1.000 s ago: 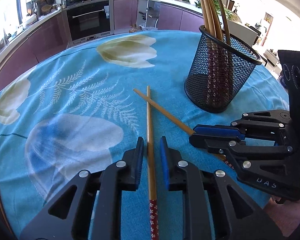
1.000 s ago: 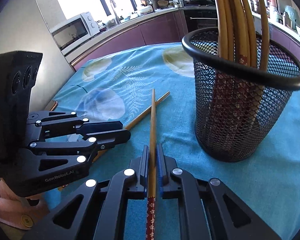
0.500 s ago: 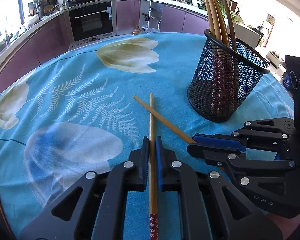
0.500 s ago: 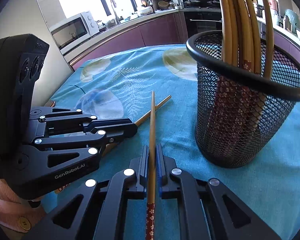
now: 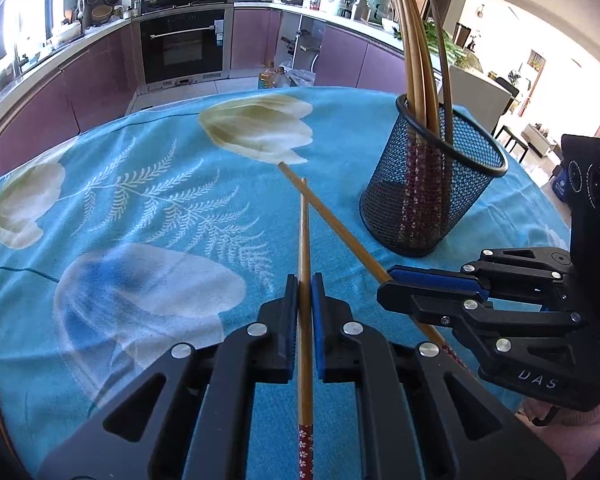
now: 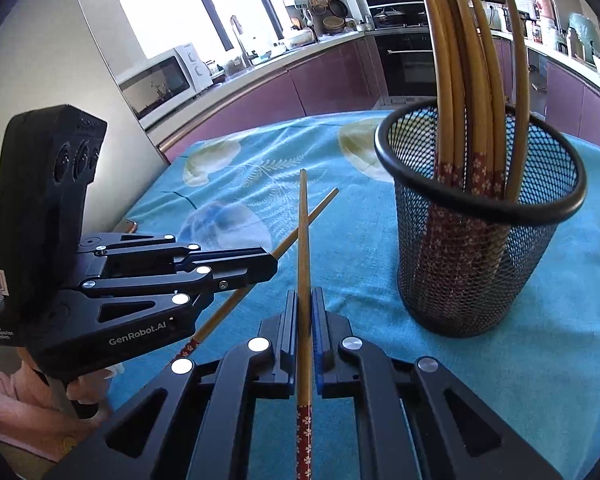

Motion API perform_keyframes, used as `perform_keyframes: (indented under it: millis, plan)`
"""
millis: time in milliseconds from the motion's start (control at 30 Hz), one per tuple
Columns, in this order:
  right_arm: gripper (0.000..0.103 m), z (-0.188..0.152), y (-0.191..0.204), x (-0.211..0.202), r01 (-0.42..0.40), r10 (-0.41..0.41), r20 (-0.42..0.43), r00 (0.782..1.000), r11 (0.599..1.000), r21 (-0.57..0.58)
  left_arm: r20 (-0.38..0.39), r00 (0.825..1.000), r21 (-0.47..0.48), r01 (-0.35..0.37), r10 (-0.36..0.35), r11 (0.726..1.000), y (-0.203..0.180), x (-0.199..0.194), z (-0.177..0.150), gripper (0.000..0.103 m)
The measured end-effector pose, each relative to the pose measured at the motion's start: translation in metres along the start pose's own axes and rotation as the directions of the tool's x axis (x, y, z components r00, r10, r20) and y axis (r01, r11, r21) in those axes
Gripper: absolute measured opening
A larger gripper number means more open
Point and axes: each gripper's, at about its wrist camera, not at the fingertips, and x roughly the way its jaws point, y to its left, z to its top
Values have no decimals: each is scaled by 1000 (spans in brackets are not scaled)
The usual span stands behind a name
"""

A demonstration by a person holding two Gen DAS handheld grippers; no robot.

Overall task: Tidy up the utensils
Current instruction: 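Lift both held chopsticks upright and carry them toward the mesh cup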

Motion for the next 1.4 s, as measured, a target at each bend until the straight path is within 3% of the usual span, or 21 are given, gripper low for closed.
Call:
perform_keyframes:
  millis: [300, 1400]
  plan:
    - [6, 2, 4, -16, -37, 38, 42, 998, 999, -3, 34, 999, -20, 30, -30, 999, -1, -16, 2, 7]
    - [6, 3, -5, -58, -55, 55, 145, 988, 998, -9, 133, 984, -33, 127, -122, 991, -1, -64, 3, 7]
